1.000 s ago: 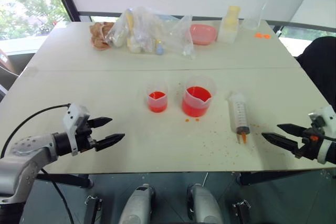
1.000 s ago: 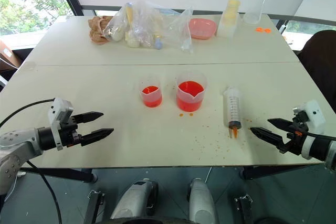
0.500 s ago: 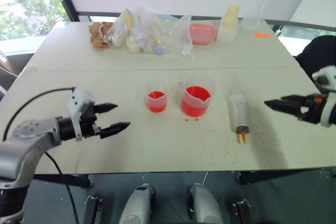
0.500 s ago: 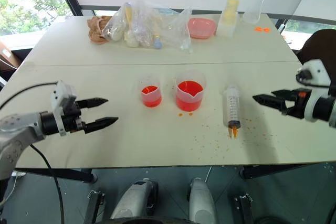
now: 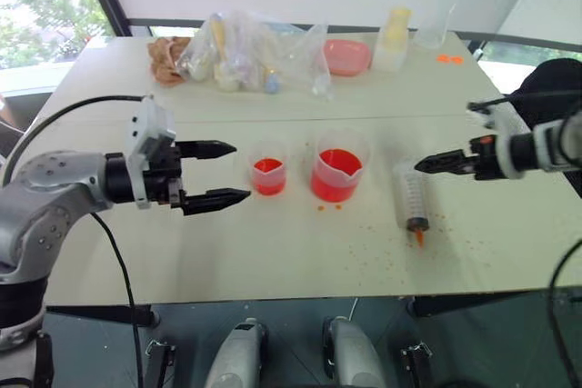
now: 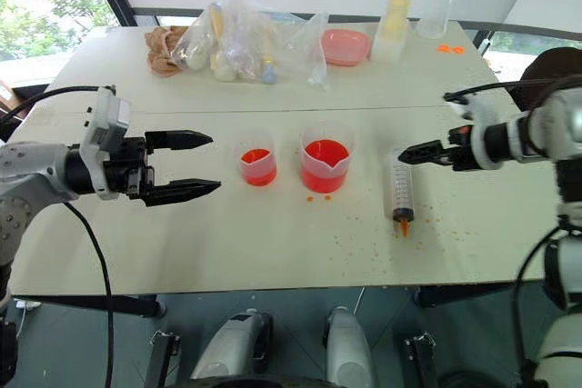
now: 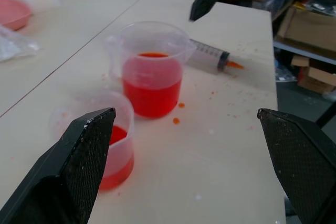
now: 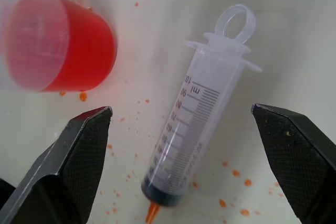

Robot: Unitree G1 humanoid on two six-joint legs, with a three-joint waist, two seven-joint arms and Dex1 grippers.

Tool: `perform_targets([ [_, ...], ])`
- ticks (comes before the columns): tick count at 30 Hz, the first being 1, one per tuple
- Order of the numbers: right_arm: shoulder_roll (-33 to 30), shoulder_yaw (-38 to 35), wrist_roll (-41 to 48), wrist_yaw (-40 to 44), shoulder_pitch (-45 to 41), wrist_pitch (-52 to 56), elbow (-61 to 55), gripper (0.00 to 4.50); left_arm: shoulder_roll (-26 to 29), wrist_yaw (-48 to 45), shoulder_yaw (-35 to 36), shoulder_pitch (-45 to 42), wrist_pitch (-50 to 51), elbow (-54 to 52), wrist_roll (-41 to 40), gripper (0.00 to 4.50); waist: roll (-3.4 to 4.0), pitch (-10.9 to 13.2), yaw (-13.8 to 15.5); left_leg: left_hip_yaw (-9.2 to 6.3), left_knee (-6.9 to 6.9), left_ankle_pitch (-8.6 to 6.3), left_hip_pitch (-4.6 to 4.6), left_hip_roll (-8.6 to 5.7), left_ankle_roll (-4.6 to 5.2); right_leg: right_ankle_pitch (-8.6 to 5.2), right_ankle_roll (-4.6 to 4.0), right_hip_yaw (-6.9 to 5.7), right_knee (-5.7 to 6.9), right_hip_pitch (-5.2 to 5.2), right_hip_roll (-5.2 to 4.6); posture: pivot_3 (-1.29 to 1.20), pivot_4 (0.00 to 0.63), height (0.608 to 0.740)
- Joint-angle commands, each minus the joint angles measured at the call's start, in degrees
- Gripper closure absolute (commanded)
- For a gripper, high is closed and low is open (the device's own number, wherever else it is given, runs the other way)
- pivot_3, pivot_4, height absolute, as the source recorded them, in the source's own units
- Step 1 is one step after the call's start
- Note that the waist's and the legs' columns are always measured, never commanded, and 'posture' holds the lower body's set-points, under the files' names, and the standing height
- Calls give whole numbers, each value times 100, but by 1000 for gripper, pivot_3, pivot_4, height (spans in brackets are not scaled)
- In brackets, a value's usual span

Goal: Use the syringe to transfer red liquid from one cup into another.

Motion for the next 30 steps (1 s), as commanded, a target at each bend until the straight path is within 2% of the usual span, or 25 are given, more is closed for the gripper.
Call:
perform_targets([
  [1,126,529,-436,486,-345,-335,517,52,-80,19,-142,20,-195,-158,113,0,0,0,-3,-2,-1,0,0,0,0,0,1,0,1,0,1,0,150,740],
  [9,931,1476,-1574,1180,-809,-1137,1947,52,-294,213,-396,451,-499,-391,477,0,0,-1,-36,-1,0,0,4,-7,-1,11,19,1,9,-2,4,0,150,740],
  [12,1103,1542,-1898,1284,-747,-1411,2195,835,-364,314,-473,554,-561,-466,601,0,-2,-2,-32,-3,2,0,8,-8,-1,11,20,1,12,0,8,0,150,740],
  [15,1239,1327,-2128,1225,-768,-1619,2534,2385,-376,362,-564,658,-650,-490,776,0,-6,-5,-32,-4,4,1,11,-9,-1,11,19,1,14,4,10,0,150,740],
  [17,1300,1174,-2203,1209,-805,-1612,2680,3045,-375,358,-566,684,-662,-473,790,0,-10,-8,-42,-3,4,1,15,-9,-1,12,19,1,15,7,10,0,150,740],
  [20,1303,953,-2240,1258,-828,-1535,2657,3085,-403,369,-575,651,-666,-410,808,0,-12,-9,-42,-4,8,1,16,-6,-3,15,13,1,17,8,16,0,150,740],
  [24,1089,96,-1969,1219,-1246,-1575,2396,3085,-399,410,-455,598,-659,-313,801,0,3,0,-36,-2,9,3,15,-5,-5,18,9,3,19,4,16,0,150,740],
  [27,840,-1052,-1584,902,-1841,-1958,1800,3085,-401,461,-95,334,-527,-44,522,0,35,24,-26,0,7,3,7,-6,-6,19,10,6,26,-9,16,0,150,740],
  [30,1063,-2493,-1057,43,-1813,-2749,172,3085,-389,346,77,-242,-505,526,355,0,43,30,-4,-4,0,5,-4,-5,-8,23,20,7,33,-26,23,0,150,740],
])
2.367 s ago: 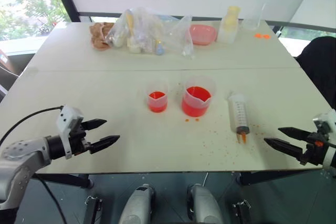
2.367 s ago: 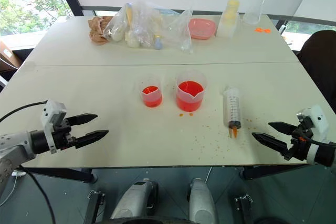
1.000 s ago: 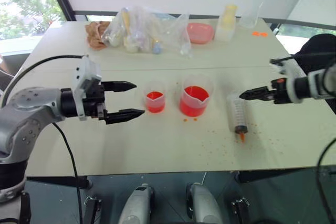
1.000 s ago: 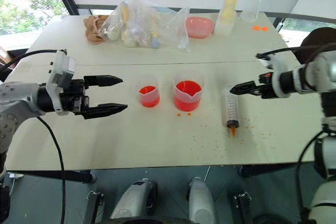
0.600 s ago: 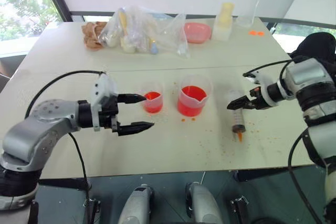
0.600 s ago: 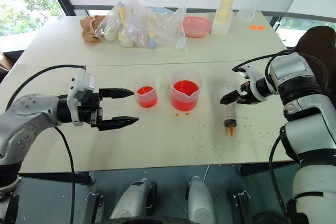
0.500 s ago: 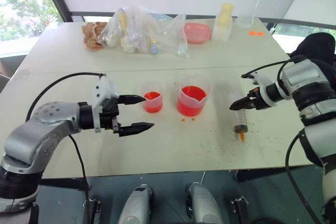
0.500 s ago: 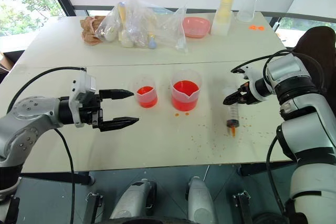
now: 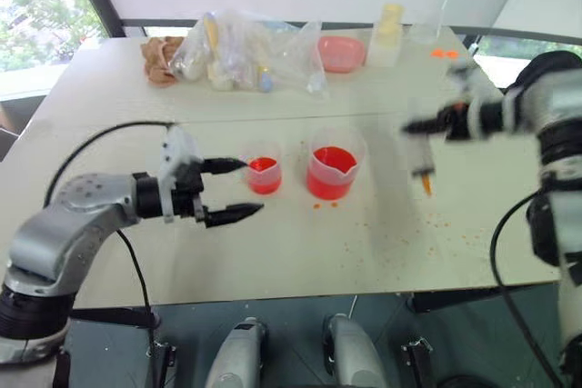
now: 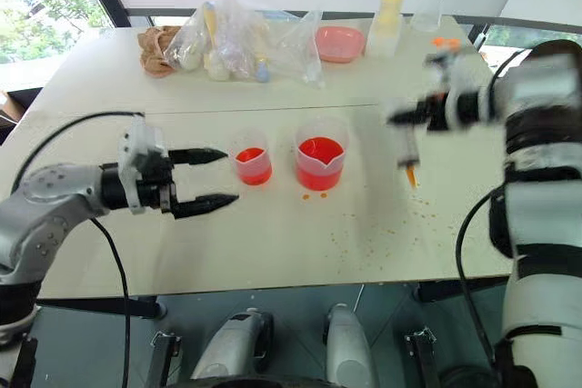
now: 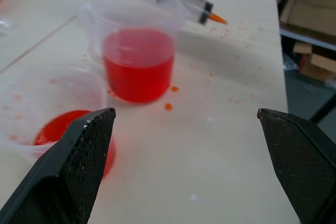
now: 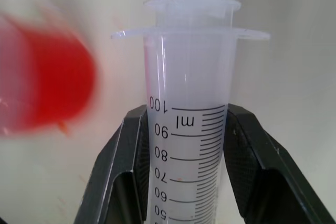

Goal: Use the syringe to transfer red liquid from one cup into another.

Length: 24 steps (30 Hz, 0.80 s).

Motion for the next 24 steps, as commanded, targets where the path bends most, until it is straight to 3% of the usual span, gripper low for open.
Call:
perform_targets([
  [1,273,-1640,707,-925,-135,-876,-2033,3085,40,-157,361,-632,-46,537,-221,0,-3,-2,10,-1,-2,0,1,6,0,0,0,-2,-1,0,8,0,150,740],
  [5,1324,-2360,1243,-1902,641,-1076,-4000,3085,-33,-436,167,-1278,-232,1275,-31,0,-35,-21,-17,-12,-6,-2,13,16,1,0,1,-8,5,12,19,0,150,740],
  [10,2476,-2232,1549,-2638,2166,-1383,-5554,3085,-391,-669,-208,-2121,-612,1999,336,0,-40,-24,24,-10,10,-1,14,13,0,4,3,-3,9,21,13,0,150,740],
  [14,2819,-1694,1389,-2669,3044,-1994,-5963,3085,-598,-995,-447,-2639,-949,2508,631,0,-39,-23,20,-8,10,0,8,1,-1,8,10,2,4,18,6,0,150,740],
  [19,2912,-1505,1392,-2857,3399,-2288,-5962,3085,-977,-1210,-568,-3329,-1362,3048,850,0,-39,-23,-10,-6,9,0,11,3,-1,9,12,5,6,16,8,0,150,740],
  [24,2931,-1361,1548,-2898,3772,-2274,-6192,3085,-1746,-972,-528,-4023,-2117,3777,1127,0,-40,-23,11,-8,10,0,12,4,-1,9,12,2,8,17,9,0,150,740],
])
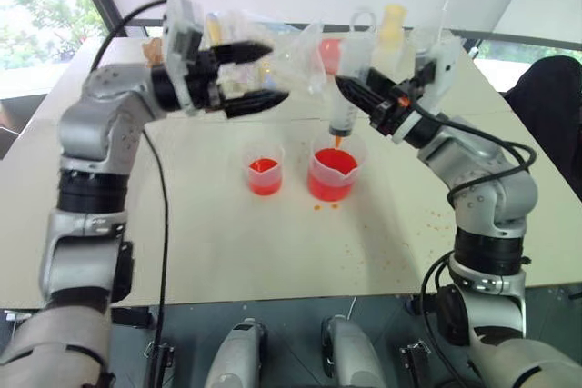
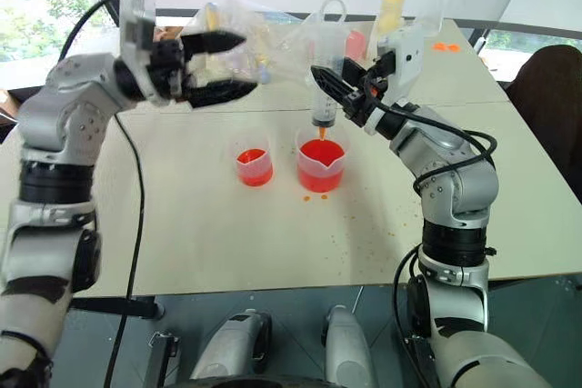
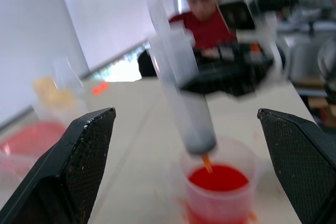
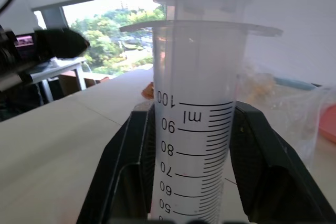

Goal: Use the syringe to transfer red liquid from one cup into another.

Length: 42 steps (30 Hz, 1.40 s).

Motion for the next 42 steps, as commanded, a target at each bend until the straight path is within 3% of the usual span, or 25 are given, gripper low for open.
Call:
perform_targets([
  [1,33,70,150,-62,101,-118,-352,3085,-304,77,47,-392,-532,330,208,0,0,0,-2,1,0,0,0,-1,0,0,0,1,0,0,-1,0,150,740],
  [16,159,361,241,-364,499,-233,-657,3085,-1389,479,-310,-1165,-2209,2161,1482,0,-1,1,0,0,0,0,1,-1,1,0,1,0,2,0,2,0,150,740],
  [23,250,429,258,-512,619,-312,-784,3085,-1535,764,-274,-1479,-2734,2902,1912,0,-1,1,-12,0,0,0,0,-2,1,0,1,0,2,0,1,0,150,740],
  [32,358,435,211,-640,666,-522,-819,3085,-1433,656,-495,-1536,-3071,3021,2350,0,-1,1,-6,0,0,0,0,-2,1,1,2,0,1,0,2,0,150,740],
  [35,381,489,176,-630,681,-596,-828,3085,-1470,587,-527,-1529,-3113,2878,2347,803,-1,1,-7,0,0,0,0,-2,2,1,2,0,2,0,2,0,150,740],
  [42,388,648,25,-561,782,-823,-749,3085,-1497,252,-565,-1359,-3152,2440,2193,3520,-1,1,-8,0,0,0,0,-2,2,1,2,0,1,0,2,0,150,740],
])
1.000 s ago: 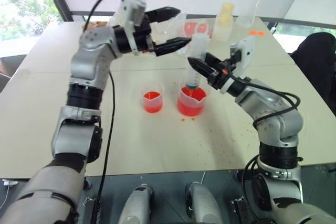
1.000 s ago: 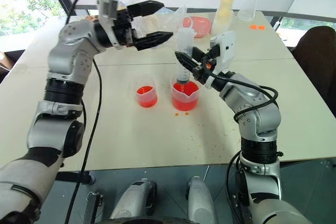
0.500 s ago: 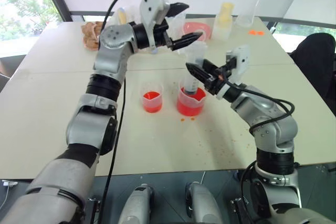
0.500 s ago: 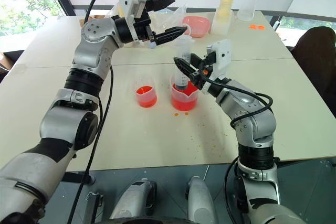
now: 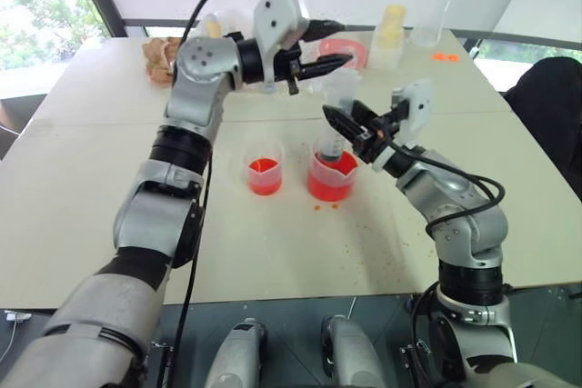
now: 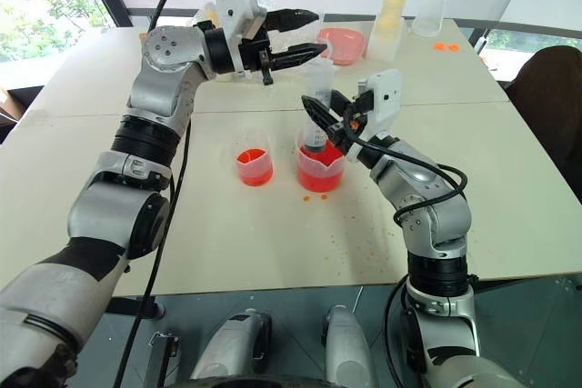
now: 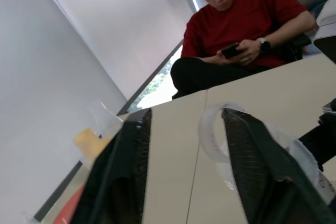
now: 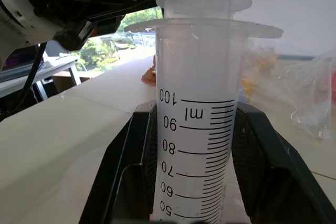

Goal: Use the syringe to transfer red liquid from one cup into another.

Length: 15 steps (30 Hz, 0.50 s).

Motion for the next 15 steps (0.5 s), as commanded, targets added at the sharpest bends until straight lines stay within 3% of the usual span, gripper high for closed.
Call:
perform_targets([
  [1,-14,204,-15,209,21,-331,-333,3085,54,-131,14,60,-13,-296,-50,3880,0,0,-5,0,0,0,0,0,0,0,0,0,0,0,0,0,150,740],
  [15,-58,752,-773,458,491,-1208,236,3085,25,51,257,-75,232,-632,-243,3880,0,0,-6,-1,1,0,1,0,0,0,0,0,1,0,1,0,150,740],
])
